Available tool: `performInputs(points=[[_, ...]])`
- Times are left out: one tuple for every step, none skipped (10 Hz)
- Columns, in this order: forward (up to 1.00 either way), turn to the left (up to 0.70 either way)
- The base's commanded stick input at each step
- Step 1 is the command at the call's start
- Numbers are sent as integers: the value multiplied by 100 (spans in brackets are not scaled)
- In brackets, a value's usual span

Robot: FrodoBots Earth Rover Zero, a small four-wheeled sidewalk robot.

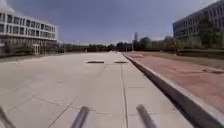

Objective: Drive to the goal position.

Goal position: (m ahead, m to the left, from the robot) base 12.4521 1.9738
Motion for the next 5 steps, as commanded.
performInputs(points=[[70, 0], [70, 0], [70, 0], [70, 0], [70, 20]])
